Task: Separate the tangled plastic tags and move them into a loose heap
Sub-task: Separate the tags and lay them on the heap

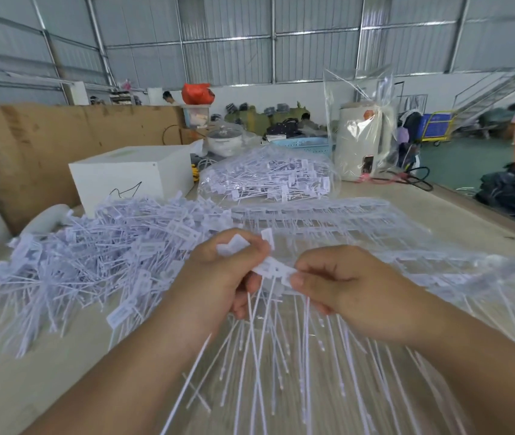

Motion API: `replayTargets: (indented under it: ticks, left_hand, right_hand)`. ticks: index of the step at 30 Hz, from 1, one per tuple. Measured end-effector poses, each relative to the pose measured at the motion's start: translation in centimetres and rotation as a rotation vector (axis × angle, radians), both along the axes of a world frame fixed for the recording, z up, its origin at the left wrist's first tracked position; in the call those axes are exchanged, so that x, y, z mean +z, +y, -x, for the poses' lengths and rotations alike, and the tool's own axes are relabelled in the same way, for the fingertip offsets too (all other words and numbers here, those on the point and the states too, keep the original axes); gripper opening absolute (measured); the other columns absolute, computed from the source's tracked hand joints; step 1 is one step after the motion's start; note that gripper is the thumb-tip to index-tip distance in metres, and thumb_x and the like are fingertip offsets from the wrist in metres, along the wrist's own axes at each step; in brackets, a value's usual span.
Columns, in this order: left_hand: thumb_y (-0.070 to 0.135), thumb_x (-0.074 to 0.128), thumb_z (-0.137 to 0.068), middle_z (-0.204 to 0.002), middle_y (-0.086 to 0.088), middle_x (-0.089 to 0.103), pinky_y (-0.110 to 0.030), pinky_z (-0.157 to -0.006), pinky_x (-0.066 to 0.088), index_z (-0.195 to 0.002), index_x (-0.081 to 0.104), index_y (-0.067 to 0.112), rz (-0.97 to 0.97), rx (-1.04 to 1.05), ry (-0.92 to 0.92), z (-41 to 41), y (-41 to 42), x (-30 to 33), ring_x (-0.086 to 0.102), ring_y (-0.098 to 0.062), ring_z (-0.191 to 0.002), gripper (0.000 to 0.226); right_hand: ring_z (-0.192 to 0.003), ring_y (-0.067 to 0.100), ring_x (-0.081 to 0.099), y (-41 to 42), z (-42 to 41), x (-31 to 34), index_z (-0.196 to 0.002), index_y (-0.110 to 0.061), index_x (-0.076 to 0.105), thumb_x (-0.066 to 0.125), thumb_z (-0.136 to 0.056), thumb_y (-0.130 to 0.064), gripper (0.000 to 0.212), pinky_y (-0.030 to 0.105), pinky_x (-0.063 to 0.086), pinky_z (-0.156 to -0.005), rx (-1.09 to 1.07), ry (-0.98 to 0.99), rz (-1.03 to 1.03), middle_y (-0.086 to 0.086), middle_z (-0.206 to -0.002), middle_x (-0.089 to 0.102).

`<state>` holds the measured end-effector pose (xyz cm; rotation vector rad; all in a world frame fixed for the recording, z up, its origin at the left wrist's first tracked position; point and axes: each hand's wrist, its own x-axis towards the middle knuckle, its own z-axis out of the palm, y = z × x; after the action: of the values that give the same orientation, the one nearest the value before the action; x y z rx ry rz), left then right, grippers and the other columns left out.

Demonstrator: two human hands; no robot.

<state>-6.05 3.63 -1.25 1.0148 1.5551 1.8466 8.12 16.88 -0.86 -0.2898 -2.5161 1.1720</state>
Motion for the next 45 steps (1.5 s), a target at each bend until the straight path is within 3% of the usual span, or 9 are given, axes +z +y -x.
replayTargets:
  ticks: [4, 12, 19, 22, 26, 31, 36, 41, 45]
  left_hand:
    - [0.017, 0.07, -0.084, -0.044, 0.0, 0.046, -0.017, -0.035, 0.032, -0.062, 0.067, 0.028, 0.017, 0.056, 0.019, -0.5, -0.1, 0.1, 0.032, -0.008, -0.03, 0.025]
    - [0.009, 0.056, -0.094, -0.049, 0.0, 0.045, -0.016, -0.033, 0.03, -0.074, 0.06, 0.017, -0.157, 0.054, -0.499, -1.9, 1.0, 0.5, 0.031, -0.006, -0.034, 0.023]
    - [0.011, 0.056, -0.096, -0.049, 0.002, 0.046, -0.016, -0.031, 0.031, -0.077, 0.055, 0.017, -0.297, 0.157, -0.595, -1.7, 0.9, 0.3, 0.034, -0.004, -0.034, 0.02]
    - [0.012, 0.057, -0.096, -0.053, 0.002, 0.047, -0.017, -0.035, 0.03, -0.081, 0.055, 0.019, -0.285, 0.301, -0.464, 0.7, 0.1, 0.4, 0.033, -0.006, -0.037, 0.017]
    - [0.019, 0.061, -0.092, -0.051, 0.003, 0.049, -0.019, -0.036, 0.03, -0.073, 0.066, 0.027, -0.098, 0.126, -0.101, -0.4, 0.2, -0.2, 0.036, -0.009, -0.035, 0.021]
    - [0.045, 0.063, -0.077, -0.054, 0.001, 0.052, -0.021, -0.042, 0.033, -0.077, 0.067, 0.029, -0.105, -0.014, 0.005, -1.8, 0.2, -0.3, 0.041, -0.011, -0.042, 0.016]
    - [0.016, 0.072, -0.083, -0.052, -0.001, 0.05, -0.017, -0.038, 0.032, -0.073, 0.066, 0.025, -0.103, 0.016, 0.125, -1.3, -0.1, 0.0, 0.04, -0.009, -0.041, 0.015]
    - [0.011, 0.064, -0.088, -0.048, 0.001, 0.047, -0.015, -0.035, 0.029, -0.074, 0.065, 0.022, -0.11, 0.068, 0.063, -0.5, -0.4, 0.2, 0.038, -0.006, -0.038, 0.018]
    - [0.024, 0.068, -0.077, -0.049, 0.001, 0.047, -0.014, -0.034, 0.028, -0.072, 0.065, 0.026, -0.128, 0.048, -0.029, -0.9, -0.2, 0.1, 0.035, -0.007, -0.036, 0.006]
  right_hand:
    - [-0.042, 0.005, 0.036, -0.2, 0.0, 0.3, -0.065, -0.012, 0.059, 0.061, -0.095, -0.023, 0.032, 0.018, 0.031, -0.046, -0.015, 0.044, 0.041, -0.01, -0.047, 0.043]
    - [-0.043, 0.006, 0.025, -1.6, 1.5, 0.0, -0.058, -0.005, 0.048, 0.062, -0.094, -0.019, 0.041, 0.018, 0.024, -0.044, -0.246, 0.347, 0.032, -0.006, -0.048, 0.029]
    - [-0.043, 0.005, 0.03, -2.1, 2.0, -0.6, -0.067, -0.004, 0.057, 0.059, -0.096, -0.021, 0.033, 0.018, 0.026, -0.043, -0.3, 0.511, 0.0, -0.009, -0.046, 0.034]
    - [-0.043, 0.004, 0.032, -0.9, 1.4, -0.3, -0.065, -0.017, 0.053, 0.056, -0.097, -0.028, 0.034, 0.02, 0.029, -0.044, -0.342, 0.553, -0.048, -0.012, -0.046, 0.037]
    - [-0.048, 0.016, 0.038, -1.2, 1.0, -0.9, -0.091, -0.032, 0.059, 0.062, -0.092, -0.035, 0.004, 0.037, 0.032, -0.046, 0.002, 0.405, 0.075, -0.012, -0.052, 0.049]
    - [-0.051, 0.021, 0.043, -1.2, 1.2, -1.4, -0.103, -0.037, 0.047, 0.058, -0.088, -0.033, 0.019, 0.045, 0.039, -0.05, 0.086, 0.353, 0.072, -0.014, -0.057, 0.06]
    - [-0.07, 0.041, 0.054, -1.2, 1.1, -1.3, -0.114, -0.045, 0.047, 0.056, -0.087, -0.033, 0.031, 0.058, 0.045, -0.066, 0.086, 0.292, 0.127, 0.01, -0.066, 0.055]
    - [-0.065, 0.041, 0.054, -0.4, 0.3, -0.2, -0.074, -0.02, 0.061, 0.059, -0.093, -0.041, 0.028, 0.056, 0.045, -0.064, 0.09, 0.059, 0.063, 0.006, -0.064, 0.055]
    - [-0.047, 0.012, 0.033, -0.8, 0.4, -0.3, -0.058, -0.022, 0.052, 0.059, -0.096, -0.024, 0.039, 0.027, 0.029, -0.048, 0.05, 0.136, 0.045, -0.008, -0.052, 0.036]
